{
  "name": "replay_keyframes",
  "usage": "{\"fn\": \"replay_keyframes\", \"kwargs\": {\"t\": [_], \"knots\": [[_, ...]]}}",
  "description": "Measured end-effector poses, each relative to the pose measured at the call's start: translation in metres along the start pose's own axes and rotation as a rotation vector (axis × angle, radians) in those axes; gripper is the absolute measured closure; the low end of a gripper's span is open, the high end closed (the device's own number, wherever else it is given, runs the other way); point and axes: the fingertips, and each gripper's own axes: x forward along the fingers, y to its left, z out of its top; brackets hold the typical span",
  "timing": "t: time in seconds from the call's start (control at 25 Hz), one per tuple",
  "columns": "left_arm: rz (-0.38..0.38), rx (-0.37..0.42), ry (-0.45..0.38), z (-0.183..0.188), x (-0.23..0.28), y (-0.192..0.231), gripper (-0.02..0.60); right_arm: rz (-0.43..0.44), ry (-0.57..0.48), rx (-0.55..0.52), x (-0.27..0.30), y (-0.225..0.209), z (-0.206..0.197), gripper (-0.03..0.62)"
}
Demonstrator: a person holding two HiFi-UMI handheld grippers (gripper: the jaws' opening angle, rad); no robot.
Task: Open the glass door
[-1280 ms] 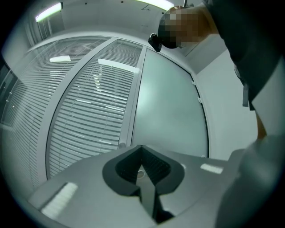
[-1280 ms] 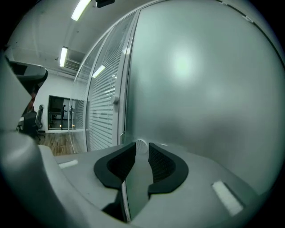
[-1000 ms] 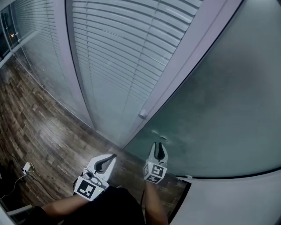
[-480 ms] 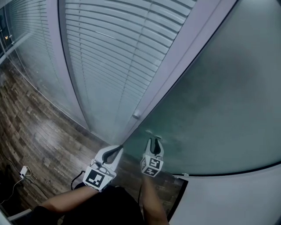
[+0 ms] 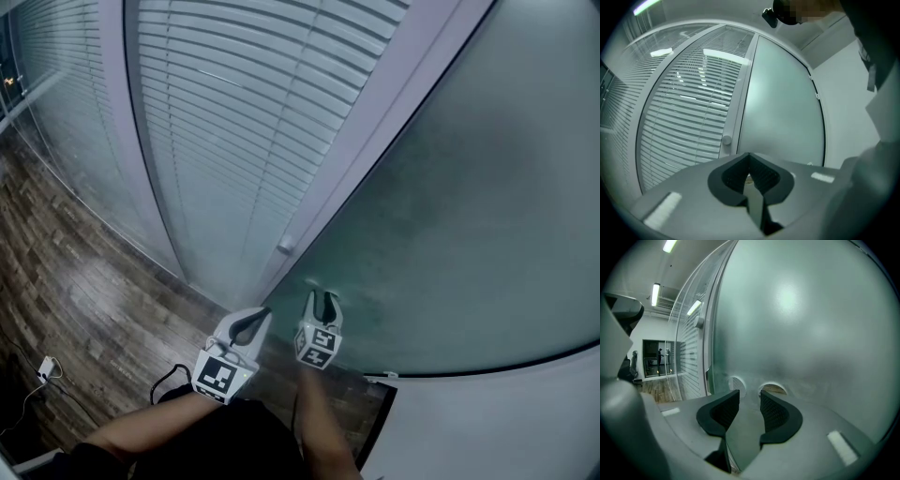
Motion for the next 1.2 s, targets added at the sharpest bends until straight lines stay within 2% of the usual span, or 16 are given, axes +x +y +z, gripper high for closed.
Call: {"fn": "replay_keyframes", "kwargs": {"t": [0.28, 0.48, 0.64, 0.8, 0.96, 1.08, 1.2], "knots": [[0.002, -0.002, -0.004, -0.002, -0.005, -0.003, 0.581, -0.015, 0.014, 0.007, 0.011, -0.003, -0.001, 0.468], [0.005, -0.008, 0.022, -0.008, -0.012, 0.000, 0.581, -0.014, 0.022, 0.010, 0.018, -0.004, 0.003, 0.470], [0.000, 0.002, 0.007, -0.005, -0.013, 0.002, 0.581, -0.034, 0.021, 0.011, 0.024, -0.004, 0.004, 0.477], [0.010, 0.013, -0.015, -0.030, -0.029, 0.009, 0.581, -0.023, 0.029, 0.013, 0.032, 0.014, -0.034, 0.477], [-0.057, 0.035, -0.025, -0.048, -0.038, -0.011, 0.581, -0.059, 0.010, 0.047, 0.018, 0.007, -0.056, 0.479], [-0.039, 0.035, -0.001, -0.035, -0.034, -0.015, 0.581, -0.045, 0.010, 0.049, 0.020, 0.010, -0.035, 0.479], [-0.062, 0.026, 0.010, -0.026, -0.025, -0.019, 0.581, -0.050, 0.014, 0.042, 0.024, 0.004, -0.016, 0.473]]}}
